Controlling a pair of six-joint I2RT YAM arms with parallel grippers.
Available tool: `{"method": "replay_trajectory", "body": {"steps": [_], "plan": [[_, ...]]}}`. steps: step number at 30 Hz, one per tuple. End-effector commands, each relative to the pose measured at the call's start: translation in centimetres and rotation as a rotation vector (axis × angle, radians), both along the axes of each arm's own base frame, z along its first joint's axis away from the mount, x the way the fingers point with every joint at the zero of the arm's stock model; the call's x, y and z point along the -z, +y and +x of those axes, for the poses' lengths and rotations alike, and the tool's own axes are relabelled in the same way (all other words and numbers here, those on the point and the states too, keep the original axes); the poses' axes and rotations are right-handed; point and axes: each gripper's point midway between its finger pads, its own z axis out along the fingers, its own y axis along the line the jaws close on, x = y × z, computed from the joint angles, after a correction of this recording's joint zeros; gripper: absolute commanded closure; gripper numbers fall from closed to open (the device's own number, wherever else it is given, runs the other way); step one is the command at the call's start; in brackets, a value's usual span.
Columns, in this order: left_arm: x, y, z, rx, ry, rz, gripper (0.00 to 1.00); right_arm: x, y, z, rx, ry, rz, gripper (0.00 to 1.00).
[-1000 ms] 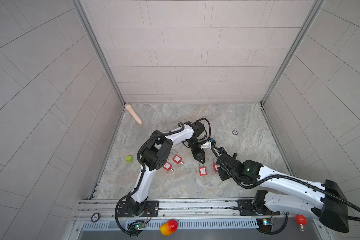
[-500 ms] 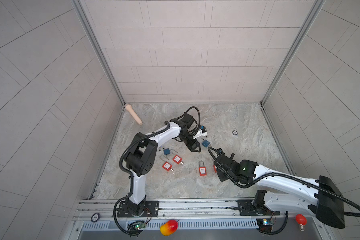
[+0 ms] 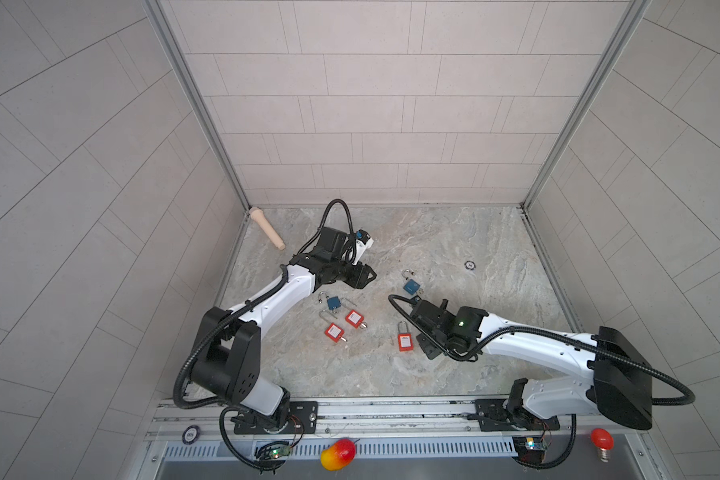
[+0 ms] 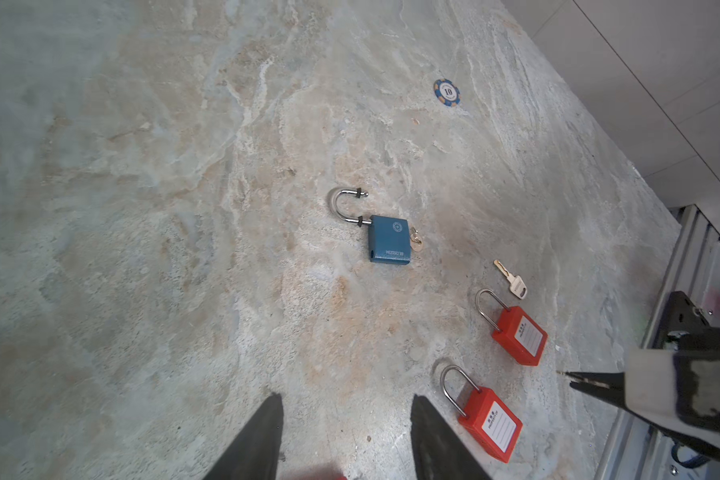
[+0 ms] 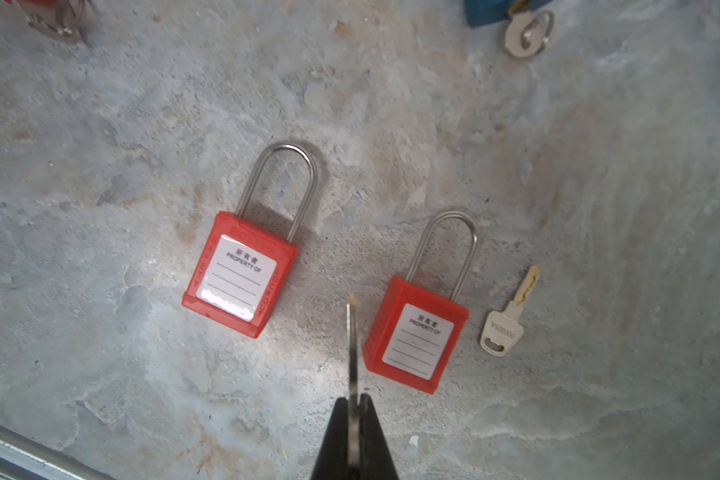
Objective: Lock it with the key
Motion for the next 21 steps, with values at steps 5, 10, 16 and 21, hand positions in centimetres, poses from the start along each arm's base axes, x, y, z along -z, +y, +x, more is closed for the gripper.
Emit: {"method": "replay_trajectory", "body": {"steps": [5, 10, 16, 21], "plan": [[-0.6, 2.6, 0.5, -0.115, -0.055, -0.022, 0.45, 0.2, 0.7, -0.2, -0.024, 0.14, -0.069, 1.0], [0.0, 3.5, 0.0, -0.138, -0.058, -0.015, 0.45, -0.3, 1.4, 0.2, 0.079, 0.237, -0.157, 1.0], [0.2, 4.1, -0.3, -0.154, -0.065, -0.016, 0.45, 0.7, 2.6, 0.3, 0.22, 0.301, -0.166, 1.0], [0.6, 4.3, -0.2, -0.163, -0.066, -0.019, 0.45, 1.1, 1.9, 0.6, 0.265, 0.323, -0.234, 1.0]]}}
